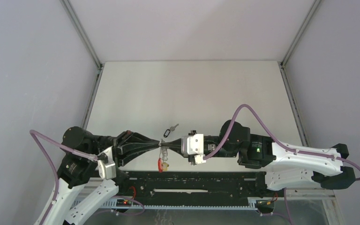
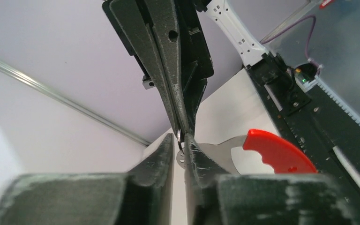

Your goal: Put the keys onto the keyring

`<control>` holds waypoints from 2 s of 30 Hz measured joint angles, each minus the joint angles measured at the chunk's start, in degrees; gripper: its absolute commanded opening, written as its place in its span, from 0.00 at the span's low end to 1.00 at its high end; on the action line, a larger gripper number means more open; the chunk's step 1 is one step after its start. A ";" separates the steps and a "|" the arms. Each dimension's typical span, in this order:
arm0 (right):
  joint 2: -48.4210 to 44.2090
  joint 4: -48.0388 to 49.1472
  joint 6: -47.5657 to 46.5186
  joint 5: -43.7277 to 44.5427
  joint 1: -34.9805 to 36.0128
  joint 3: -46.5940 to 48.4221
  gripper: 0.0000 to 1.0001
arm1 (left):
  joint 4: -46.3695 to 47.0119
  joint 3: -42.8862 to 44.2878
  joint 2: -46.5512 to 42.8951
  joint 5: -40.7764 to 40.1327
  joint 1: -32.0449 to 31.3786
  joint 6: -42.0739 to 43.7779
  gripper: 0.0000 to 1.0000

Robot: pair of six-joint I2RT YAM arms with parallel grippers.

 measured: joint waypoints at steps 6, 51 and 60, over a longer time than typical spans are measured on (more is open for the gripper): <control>-0.28 -1.66 0.15 0.20 0.00 0.00 0.00 | -1.16 0.09 -0.15 -1.22 -0.07 -2.25 0.44; 2.82 -12.13 3.23 1.95 0.79 5.70 0.05 | -13.81 2.03 3.28 -4.44 -3.30 -7.02 0.00; -0.33 -11.02 3.02 1.66 1.44 4.26 0.46 | -14.51 2.03 2.71 -3.69 -3.76 -2.23 0.00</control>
